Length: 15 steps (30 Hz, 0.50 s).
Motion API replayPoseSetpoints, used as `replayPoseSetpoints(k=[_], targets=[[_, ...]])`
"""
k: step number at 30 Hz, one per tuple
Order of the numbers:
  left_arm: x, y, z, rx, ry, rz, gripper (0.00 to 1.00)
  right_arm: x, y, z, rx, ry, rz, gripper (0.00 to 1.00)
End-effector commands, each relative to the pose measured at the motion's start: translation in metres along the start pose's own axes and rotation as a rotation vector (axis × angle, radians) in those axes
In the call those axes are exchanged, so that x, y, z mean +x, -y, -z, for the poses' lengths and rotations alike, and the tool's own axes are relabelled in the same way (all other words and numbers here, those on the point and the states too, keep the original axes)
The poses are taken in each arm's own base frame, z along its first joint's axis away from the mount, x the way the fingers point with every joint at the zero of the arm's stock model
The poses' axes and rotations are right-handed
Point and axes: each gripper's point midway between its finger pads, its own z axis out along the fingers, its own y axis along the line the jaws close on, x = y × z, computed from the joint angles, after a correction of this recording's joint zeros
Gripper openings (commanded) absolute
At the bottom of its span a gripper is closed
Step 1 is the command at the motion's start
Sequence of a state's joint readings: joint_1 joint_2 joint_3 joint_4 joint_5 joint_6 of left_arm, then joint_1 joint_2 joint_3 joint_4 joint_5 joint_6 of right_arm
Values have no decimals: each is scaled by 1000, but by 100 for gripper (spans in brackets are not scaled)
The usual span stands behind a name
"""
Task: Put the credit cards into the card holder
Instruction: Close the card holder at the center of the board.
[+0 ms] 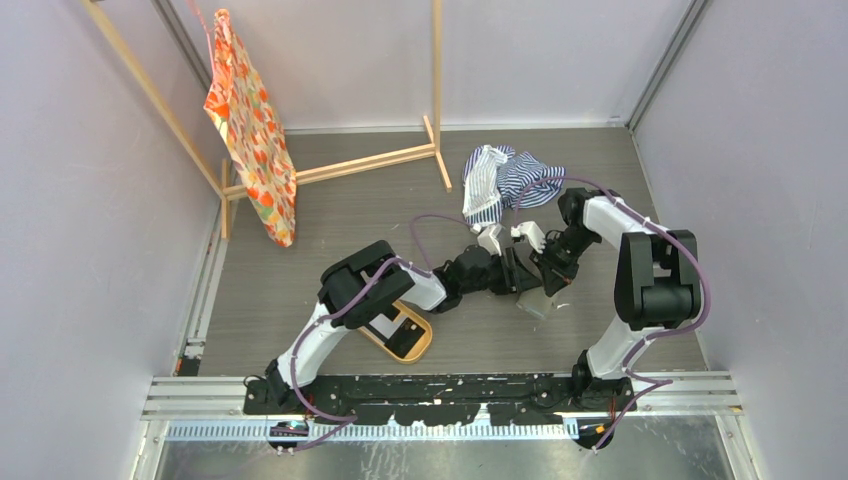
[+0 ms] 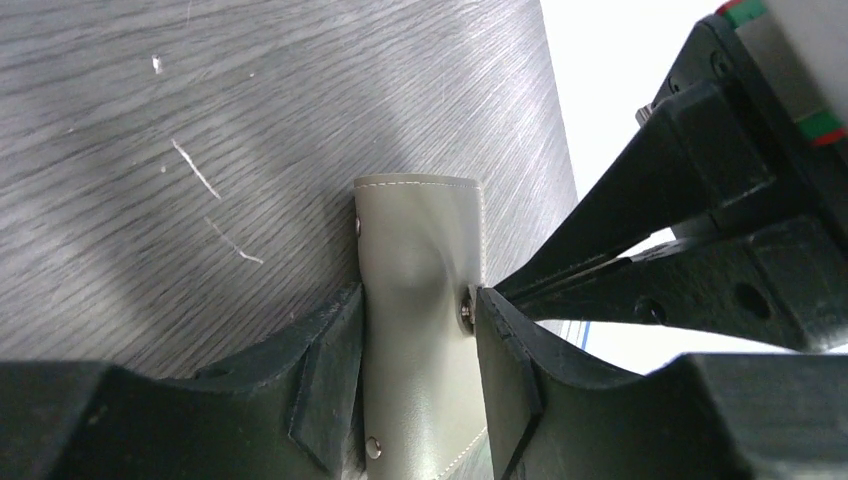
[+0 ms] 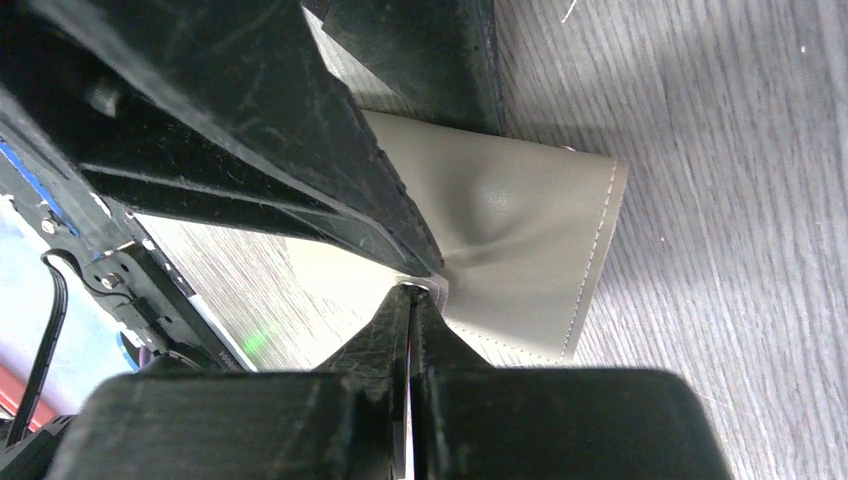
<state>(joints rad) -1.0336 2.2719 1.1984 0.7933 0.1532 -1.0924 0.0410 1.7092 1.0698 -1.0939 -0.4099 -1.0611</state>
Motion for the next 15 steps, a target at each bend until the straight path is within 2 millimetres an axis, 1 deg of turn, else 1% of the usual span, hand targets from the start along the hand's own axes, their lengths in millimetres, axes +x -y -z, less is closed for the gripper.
replayPoseSetpoints(k=[1,4,8,11,15], targets=[[70,-66,26,-185,-202,7,49,5,5,-21,-17,-10,-4,2],[68,-60,25,-163,-208,-11,51,5,5,-21,-13,-8,-11,2],[74,-58,22,-143,-237,-4,53,5,6,-21,-12,-5,-17,2],[81,-66,24,-176,-257,1,53,4,7,-21,-7,-2,-22,2],[86,-76,27,-227,-279,-5,50,4,8,-21,-6,3,-31,2]])
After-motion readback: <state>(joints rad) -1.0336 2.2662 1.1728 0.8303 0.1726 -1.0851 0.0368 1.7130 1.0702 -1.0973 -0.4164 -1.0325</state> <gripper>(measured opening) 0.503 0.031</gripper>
